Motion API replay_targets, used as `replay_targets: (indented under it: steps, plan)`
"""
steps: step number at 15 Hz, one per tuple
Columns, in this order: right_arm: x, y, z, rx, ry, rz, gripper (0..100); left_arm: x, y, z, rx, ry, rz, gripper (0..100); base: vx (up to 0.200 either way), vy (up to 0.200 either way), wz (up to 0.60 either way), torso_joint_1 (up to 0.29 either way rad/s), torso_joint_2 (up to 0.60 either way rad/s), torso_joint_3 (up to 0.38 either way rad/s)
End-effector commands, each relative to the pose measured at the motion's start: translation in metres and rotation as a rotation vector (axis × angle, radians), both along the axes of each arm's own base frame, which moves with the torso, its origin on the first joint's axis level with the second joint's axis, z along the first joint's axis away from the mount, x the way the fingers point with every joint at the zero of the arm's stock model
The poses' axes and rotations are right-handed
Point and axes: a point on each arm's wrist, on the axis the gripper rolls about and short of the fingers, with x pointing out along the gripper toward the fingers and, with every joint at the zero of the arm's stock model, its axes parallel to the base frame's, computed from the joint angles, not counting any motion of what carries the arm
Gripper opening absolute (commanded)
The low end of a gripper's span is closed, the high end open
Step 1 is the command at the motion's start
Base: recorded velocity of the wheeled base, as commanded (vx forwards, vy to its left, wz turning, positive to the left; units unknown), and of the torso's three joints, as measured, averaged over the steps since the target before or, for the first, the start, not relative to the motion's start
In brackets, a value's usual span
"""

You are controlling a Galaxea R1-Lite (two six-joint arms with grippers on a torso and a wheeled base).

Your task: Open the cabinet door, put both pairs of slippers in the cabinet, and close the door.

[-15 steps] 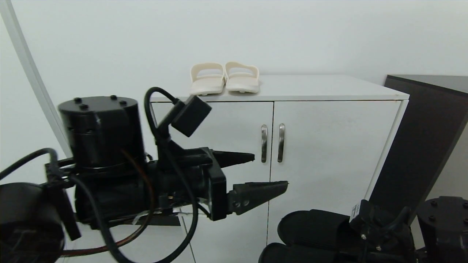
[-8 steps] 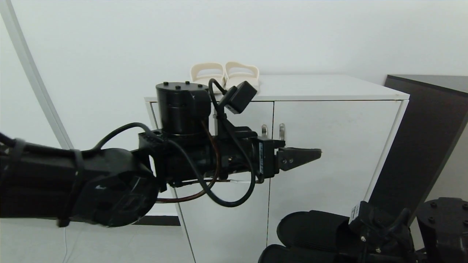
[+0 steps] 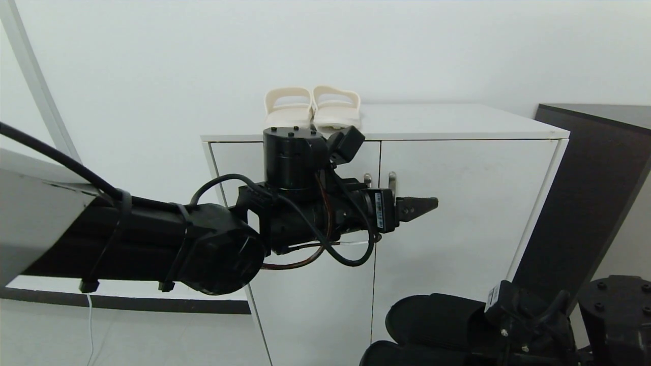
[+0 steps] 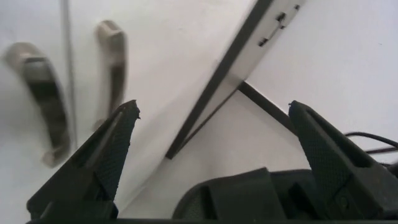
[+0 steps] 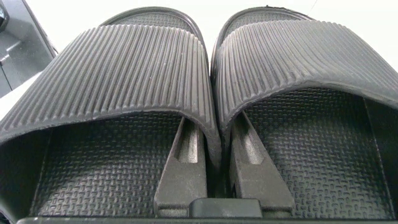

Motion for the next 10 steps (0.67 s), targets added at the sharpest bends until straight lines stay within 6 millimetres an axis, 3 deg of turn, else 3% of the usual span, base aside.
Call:
replay_targets:
  steps: [1, 10]
  plan:
    - [0.000, 0.000, 0.000, 0.000, -0.001, 0.000, 0, 0.001, 0.002, -0.001, 0.001, 0.001, 0.009, 100, 0.000, 0.000, 0.00, 0.000, 0.00, 0.000]
    - [0.000, -0.001, 0.001, 0.004, -0.006, -0.004, 0, 0.022, 0.003, -0.010, 0.011, 0.006, 0.067, 100, 0.000, 0.000, 0.00, 0.000, 0.00, 0.000]
